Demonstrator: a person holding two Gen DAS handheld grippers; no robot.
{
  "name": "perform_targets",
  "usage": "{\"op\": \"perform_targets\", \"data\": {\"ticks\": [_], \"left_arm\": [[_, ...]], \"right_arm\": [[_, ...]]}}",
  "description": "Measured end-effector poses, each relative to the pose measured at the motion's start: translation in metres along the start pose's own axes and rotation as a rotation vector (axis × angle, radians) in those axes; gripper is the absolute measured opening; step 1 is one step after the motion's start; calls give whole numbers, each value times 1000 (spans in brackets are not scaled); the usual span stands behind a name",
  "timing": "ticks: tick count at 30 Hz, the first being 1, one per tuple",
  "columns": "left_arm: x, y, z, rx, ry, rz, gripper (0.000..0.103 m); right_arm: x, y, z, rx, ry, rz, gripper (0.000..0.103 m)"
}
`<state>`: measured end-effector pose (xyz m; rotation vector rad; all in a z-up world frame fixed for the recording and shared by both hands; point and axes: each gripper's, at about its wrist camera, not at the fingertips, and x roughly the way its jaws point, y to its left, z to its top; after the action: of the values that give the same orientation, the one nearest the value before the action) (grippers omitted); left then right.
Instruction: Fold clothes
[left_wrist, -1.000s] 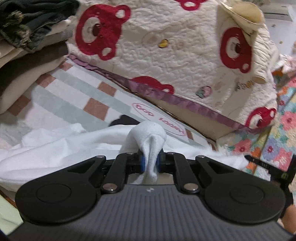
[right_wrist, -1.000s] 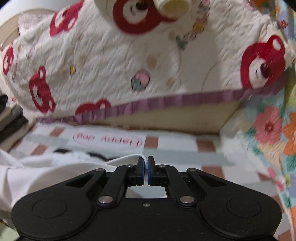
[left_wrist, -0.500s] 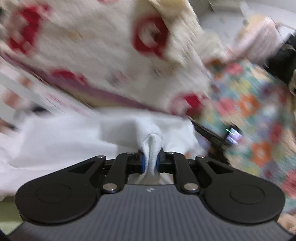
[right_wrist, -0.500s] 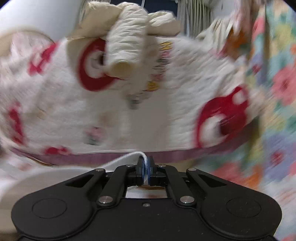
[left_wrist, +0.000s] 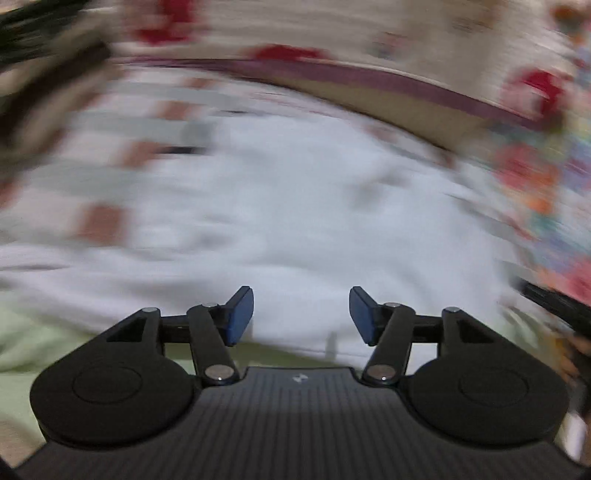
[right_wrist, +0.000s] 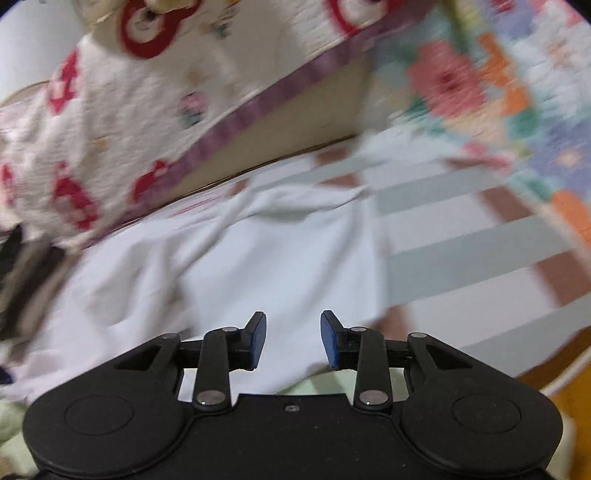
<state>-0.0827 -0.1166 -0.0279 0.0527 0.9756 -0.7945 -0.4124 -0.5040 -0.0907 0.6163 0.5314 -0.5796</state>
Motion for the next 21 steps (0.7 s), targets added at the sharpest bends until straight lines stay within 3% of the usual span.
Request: {"op": "perform_targets", "data": {"ticks": [1, 3, 6, 10, 12, 16, 17, 18, 19, 21], "left_arm": [[0, 18, 2, -61, 1, 42, 58], [3, 50, 2, -210, 20, 50, 58], [6, 77, -8, -362, 29, 3, 58], [13, 87, -15, -442, 37, -1, 58], [12, 91, -20, -470, 44, -4, 58], [11, 98, -29, -530, 57, -10, 60], [13, 101, -31, -556, 58, -13, 60], [14, 105, -33, -579, 55, -18, 60], [13, 108, -34, -600, 45, -26, 60], [11, 112, -35, -628, 19, -35, 60]], "right_arm": [[6, 7, 1, -21, 19, 42, 38], [16, 24, 3, -100, 16, 62, 42], [39, 46, 4, -250, 70, 98, 47], [78, 72, -1, -481, 199, 176, 57], [94, 77, -3, -554, 240, 141, 62], [110, 71, -2, -504, 287, 157, 63], [110, 69, 0, -480, 292, 174, 55], [98, 67, 1, -474, 266, 203, 36], [86, 66, 2, -467, 239, 232, 4], [62, 64, 5, -453, 186, 290, 1]]}}
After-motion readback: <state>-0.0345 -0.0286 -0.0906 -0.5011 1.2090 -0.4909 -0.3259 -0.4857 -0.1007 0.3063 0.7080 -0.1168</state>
